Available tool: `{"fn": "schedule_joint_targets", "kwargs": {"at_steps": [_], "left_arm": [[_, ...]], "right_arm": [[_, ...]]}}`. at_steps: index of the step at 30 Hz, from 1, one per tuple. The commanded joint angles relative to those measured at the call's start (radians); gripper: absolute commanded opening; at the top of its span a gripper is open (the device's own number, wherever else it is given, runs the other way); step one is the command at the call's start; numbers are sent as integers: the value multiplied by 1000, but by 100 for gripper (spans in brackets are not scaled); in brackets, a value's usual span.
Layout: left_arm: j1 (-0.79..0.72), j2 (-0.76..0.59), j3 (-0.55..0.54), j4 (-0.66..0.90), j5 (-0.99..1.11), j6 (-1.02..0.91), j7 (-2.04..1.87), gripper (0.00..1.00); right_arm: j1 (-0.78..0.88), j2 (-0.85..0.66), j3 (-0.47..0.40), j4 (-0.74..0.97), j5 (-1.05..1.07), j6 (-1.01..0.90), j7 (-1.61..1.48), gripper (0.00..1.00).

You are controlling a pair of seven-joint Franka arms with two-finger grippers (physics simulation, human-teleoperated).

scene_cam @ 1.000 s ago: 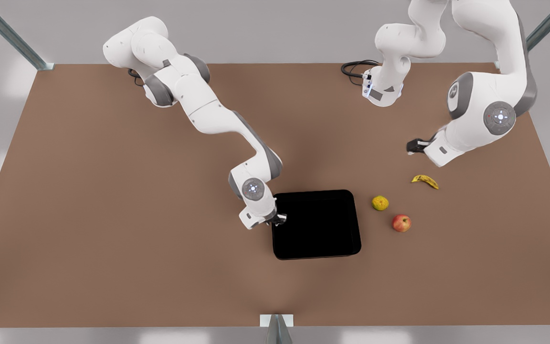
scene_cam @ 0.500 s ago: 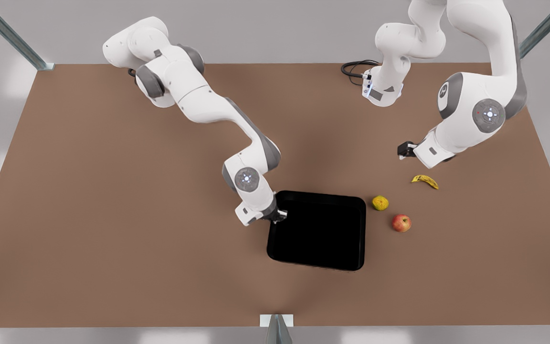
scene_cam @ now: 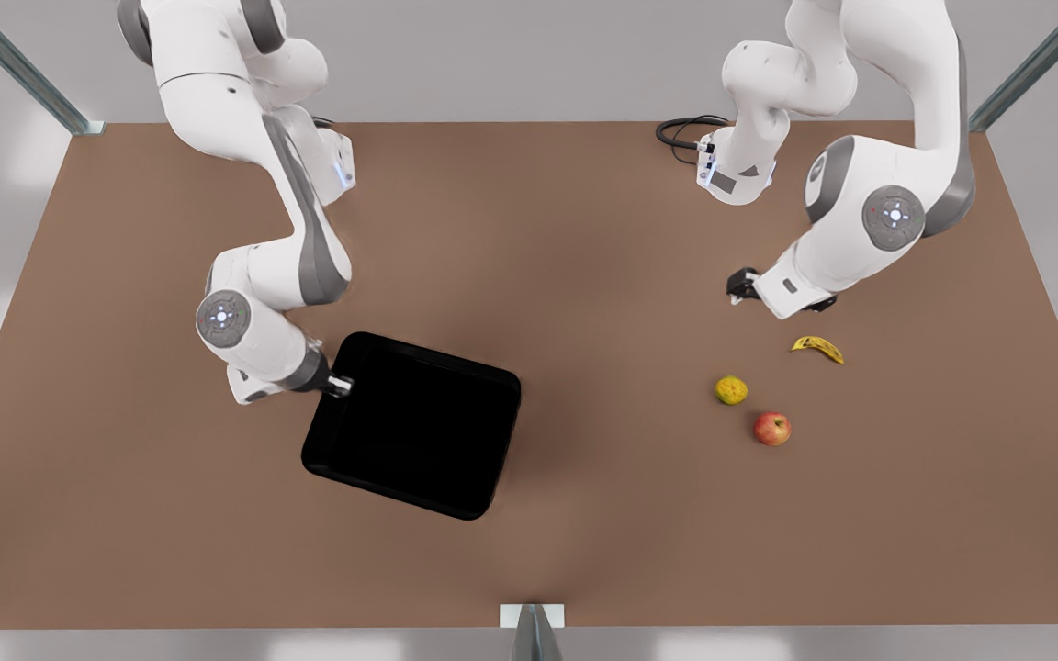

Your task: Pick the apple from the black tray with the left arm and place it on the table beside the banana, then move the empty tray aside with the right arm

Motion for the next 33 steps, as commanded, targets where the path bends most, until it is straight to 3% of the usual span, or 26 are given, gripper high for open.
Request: {"fn": "schedule_joint_targets", "kwargs": {"at_steps": [1,7,12,27,28,29,33], "left_arm": [[110,1,-3,3,-14,1,-163,100],[110,1,-5,1,-14,1,-163,100],[110,1,-5,3,-14,1,-162,100],[110,2,-5,3,-12,1,-154,100],[110,1,-6,3,-9,-1,-154,100],[108,2,-8,4,-2,-1,-154,100],[110,11,-6,32,-12,-1,-152,100]], "right_arm": [[-57,-34,0,-27,-20,-50,-632,6],[-307,-101,0,-98,-20,-91,-1056,6],[-387,4,-8,-99,-41,-39,-1127,8],[-403,139,-6,-88,-9,94,-1165,8],[-403,139,-6,-88,-7,93,-1165,26],[-403,139,-6,-88,-6,94,-1158,97],[-403,123,-6,-88,20,79,-1150,100]]}}
